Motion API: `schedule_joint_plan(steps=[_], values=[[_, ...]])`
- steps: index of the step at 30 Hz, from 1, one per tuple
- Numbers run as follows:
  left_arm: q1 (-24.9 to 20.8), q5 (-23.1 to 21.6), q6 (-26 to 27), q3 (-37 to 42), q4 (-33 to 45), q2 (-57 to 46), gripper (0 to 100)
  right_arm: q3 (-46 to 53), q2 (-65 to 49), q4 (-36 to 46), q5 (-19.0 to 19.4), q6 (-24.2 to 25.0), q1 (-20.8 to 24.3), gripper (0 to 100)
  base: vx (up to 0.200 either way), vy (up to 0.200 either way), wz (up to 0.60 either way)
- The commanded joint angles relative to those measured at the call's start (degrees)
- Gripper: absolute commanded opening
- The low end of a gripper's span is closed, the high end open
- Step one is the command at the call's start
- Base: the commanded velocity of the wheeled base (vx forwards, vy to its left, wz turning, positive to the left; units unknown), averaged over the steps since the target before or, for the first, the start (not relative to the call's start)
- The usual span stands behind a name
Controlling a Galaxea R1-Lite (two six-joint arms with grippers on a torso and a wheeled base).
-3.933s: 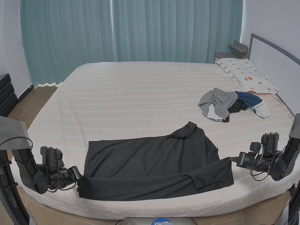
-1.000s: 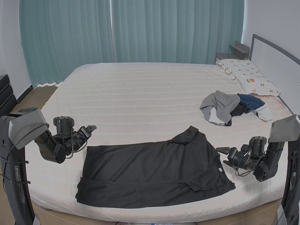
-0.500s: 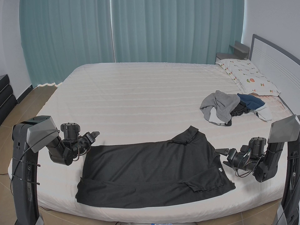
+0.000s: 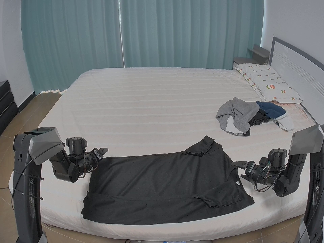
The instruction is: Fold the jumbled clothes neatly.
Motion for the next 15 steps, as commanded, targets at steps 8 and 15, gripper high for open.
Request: schedule_joint_plan(steps=[8,15], values=[[0.0,0.3,2.6,0.3,-0.1,-0.1,0,-1.0,0.3,0.2,-0.2,-0.1,0.0,100,0.000,0.000,0.00],[-0.7,4.8,2.0,3.7,-5.8,-0.7,0,-5.4,0.1,1.6,-1.2,-0.1,0.6,100,0.000,0.000,0.00]])
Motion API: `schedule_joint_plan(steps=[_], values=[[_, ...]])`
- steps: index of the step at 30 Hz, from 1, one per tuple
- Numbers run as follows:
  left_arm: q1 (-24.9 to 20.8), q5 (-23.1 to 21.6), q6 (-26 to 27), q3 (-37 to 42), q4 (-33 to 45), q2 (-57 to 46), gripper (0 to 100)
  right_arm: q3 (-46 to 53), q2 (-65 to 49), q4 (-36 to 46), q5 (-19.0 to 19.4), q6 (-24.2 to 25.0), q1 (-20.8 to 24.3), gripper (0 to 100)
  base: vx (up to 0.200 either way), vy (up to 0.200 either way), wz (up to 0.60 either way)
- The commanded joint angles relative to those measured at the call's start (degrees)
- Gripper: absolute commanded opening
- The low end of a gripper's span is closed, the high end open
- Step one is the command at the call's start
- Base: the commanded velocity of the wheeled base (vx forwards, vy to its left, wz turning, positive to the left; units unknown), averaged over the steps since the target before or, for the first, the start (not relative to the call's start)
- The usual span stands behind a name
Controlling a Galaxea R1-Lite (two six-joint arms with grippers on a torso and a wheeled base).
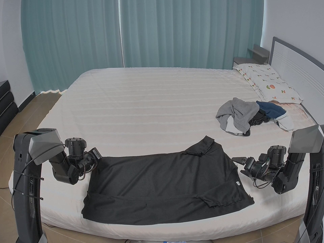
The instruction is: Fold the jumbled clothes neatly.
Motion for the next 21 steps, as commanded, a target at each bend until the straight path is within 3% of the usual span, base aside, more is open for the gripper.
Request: schedule_joint_plan(steps=[1,6,10,12,16,21], values=[[-0.5,1.7,-0.9,2.4,-2.8,-0.6,0,-3.9,-0.1,1.6,-1.1,-0.1,1.5,100,0.000,0.000,0.00],[-0.5,1.9,-6.4,3.2,-3.1,-2.6,0,-11.1,-0.7,7.9,-2.1,-4.2,2.3,100,0.000,0.000,0.00],[-0.4,1.7,-8.3,4.3,-3.1,-4.0,0,-19.1,0.0,15.8,-5.1,-8.5,2.6,100,0.000,0.000,0.00],[-0.4,1.5,-8.6,4.8,-3.1,-4.1,0,-29.5,3.3,25.8,-10.3,-11.1,4.2,100,0.000,0.000,0.00],[-0.4,1.2,-8.6,4.9,-3.1,-3.8,0,-40.1,8.5,32.5,-14.1,-16.3,4.9,100,0.000,0.000,0.00],[-0.3,1.0,-8.6,4.8,-3.1,-3.8,0,-48.3,14.0,35.5,-14.1,-16.7,5.1,100,0.000,0.000,0.00]])
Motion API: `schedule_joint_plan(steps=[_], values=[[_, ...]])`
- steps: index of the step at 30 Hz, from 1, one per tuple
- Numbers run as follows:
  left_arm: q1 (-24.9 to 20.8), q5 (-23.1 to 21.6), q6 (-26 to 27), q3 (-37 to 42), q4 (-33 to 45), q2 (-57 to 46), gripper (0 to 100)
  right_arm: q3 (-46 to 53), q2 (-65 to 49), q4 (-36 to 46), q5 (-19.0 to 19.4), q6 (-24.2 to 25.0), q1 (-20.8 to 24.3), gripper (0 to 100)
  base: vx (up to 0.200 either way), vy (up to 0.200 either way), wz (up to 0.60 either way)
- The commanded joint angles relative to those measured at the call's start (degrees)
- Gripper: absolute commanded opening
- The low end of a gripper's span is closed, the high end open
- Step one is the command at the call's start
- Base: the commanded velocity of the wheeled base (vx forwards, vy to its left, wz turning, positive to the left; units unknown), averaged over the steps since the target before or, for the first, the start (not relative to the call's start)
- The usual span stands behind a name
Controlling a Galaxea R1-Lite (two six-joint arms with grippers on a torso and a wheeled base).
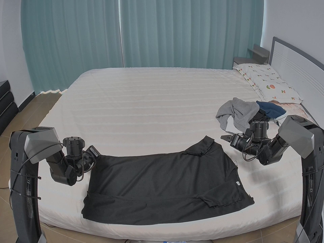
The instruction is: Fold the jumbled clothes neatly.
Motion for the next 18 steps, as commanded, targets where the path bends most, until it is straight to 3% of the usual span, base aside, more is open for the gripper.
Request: schedule_joint_plan(steps=[1,18], values=[[0.3,-0.3,-0.5,0.2,-0.1,-0.7,0,-15.2,12.1,6.8,-2.9,-3.2,1.5,100,0.000,0.000,0.00],[0.3,-0.3,-1.4,-0.1,0.0,-0.7,0,-24.2,15.9,9.8,-2.6,-0.3,2.9,100,0.000,0.000,0.00]])
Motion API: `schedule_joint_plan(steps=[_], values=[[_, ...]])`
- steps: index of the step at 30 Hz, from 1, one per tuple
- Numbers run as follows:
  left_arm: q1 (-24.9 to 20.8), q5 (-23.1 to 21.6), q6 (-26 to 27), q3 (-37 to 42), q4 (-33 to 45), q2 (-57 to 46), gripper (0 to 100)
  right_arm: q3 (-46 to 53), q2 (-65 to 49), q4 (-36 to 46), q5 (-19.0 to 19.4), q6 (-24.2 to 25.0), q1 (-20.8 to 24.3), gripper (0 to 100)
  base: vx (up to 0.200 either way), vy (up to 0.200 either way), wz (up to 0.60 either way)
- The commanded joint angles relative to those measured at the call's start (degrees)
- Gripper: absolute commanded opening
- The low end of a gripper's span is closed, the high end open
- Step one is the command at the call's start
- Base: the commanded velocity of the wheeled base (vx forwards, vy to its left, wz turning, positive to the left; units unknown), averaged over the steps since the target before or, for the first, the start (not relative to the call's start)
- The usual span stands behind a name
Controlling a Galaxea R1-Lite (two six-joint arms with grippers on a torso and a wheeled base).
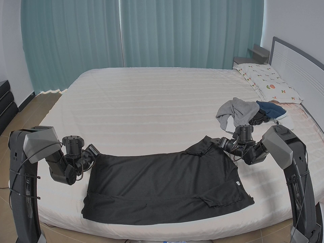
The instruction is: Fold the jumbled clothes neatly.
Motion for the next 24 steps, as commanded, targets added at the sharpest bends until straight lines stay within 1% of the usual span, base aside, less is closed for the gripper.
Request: schedule_joint_plan(steps=[1,3,4,17,21,24], values=[[0.1,0.0,-0.2,-0.2,0.1,-0.1,0,-0.8,0.9,0.1,0.1,0.4,0.7,100,0.000,0.000,0.00],[0.2,0.0,-0.2,-0.4,0.1,0.0,0,-0.9,0.9,-0.2,0.1,0.5,0.7,100,0.000,0.000,0.00],[0.2,0.0,-0.2,-0.4,0.1,0.0,0,-1.1,0.8,-0.4,0.1,0.6,0.7,0,0.000,0.000,0.00],[0.5,0.0,-0.3,-0.6,0.2,-0.4,0,2.9,-2.5,-1.1,0.8,0.7,-1.2,0,0.000,0.000,0.00],[0.7,0.2,-0.3,-0.6,0.0,-1.2,0,5.3,-4.1,-5.1,1.2,3.7,-1.3,0,0.000,0.000,0.00],[1.1,0.2,-0.3,-0.5,0.0,-2.3,0,7.5,-5.2,-8.9,2.5,5.1,-1.3,0,0.000,0.000,0.00]])
